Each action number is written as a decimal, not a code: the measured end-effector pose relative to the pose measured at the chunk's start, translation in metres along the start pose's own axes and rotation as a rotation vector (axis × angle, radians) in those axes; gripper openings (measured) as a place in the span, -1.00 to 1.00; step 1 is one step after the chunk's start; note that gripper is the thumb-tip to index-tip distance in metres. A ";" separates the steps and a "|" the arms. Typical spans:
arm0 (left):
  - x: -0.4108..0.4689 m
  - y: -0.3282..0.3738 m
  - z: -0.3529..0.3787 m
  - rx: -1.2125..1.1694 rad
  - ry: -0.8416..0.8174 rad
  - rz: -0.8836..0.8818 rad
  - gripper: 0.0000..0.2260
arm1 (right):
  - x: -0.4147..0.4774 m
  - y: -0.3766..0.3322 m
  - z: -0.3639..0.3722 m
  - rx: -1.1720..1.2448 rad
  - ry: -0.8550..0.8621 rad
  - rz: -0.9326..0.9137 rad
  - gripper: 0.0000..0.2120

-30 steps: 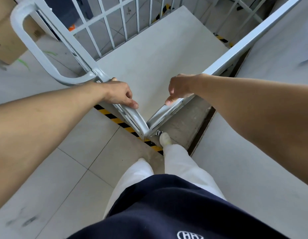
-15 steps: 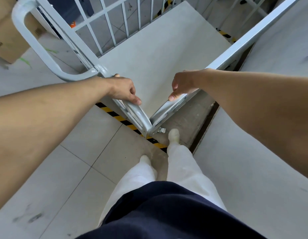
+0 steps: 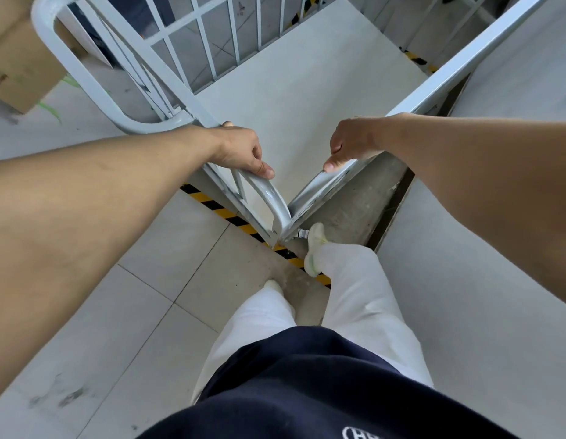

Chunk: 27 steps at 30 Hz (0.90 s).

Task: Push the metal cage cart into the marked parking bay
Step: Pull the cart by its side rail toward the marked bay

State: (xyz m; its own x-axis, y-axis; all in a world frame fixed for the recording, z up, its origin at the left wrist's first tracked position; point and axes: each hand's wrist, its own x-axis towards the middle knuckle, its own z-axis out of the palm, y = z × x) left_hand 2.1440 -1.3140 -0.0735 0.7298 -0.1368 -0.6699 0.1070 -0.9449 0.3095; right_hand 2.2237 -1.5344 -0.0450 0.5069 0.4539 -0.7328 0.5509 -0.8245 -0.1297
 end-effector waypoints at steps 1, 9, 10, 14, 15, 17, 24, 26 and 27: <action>0.000 0.000 0.000 0.001 0.001 0.002 -0.55 | 0.001 0.000 0.001 0.012 0.008 0.001 -0.46; 0.002 0.005 0.000 0.035 -0.018 0.011 -0.54 | 0.003 0.010 0.002 0.083 0.009 -0.008 -0.58; 0.003 0.006 0.001 0.040 -0.023 0.013 -0.54 | 0.002 0.013 0.003 0.088 0.007 -0.013 -0.60; 0.005 0.011 0.002 0.041 -0.018 0.026 -0.55 | 0.002 0.019 0.004 0.109 0.011 -0.024 -0.63; 0.005 0.012 0.002 0.039 -0.013 0.025 -0.55 | 0.001 0.020 0.004 0.114 0.013 -0.025 -0.62; 0.004 0.012 0.002 0.036 -0.002 0.015 -0.54 | 0.001 0.021 0.005 0.114 0.026 -0.024 -0.60; 0.008 0.016 -0.003 0.032 0.016 0.002 -0.56 | 0.002 0.027 0.002 0.115 0.075 -0.023 -0.56; 0.009 0.018 -0.003 0.030 0.016 0.001 -0.55 | 0.001 0.029 0.002 0.114 0.071 -0.028 -0.58; 0.010 0.020 -0.003 0.032 0.014 0.003 -0.55 | 0.001 0.030 0.003 0.123 0.070 -0.026 -0.60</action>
State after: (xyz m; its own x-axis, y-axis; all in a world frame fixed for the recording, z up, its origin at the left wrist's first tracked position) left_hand 2.1555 -1.3332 -0.0726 0.7394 -0.1354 -0.6595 0.0832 -0.9537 0.2891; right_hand 2.2390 -1.5601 -0.0517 0.5410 0.4945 -0.6803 0.4810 -0.8455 -0.2320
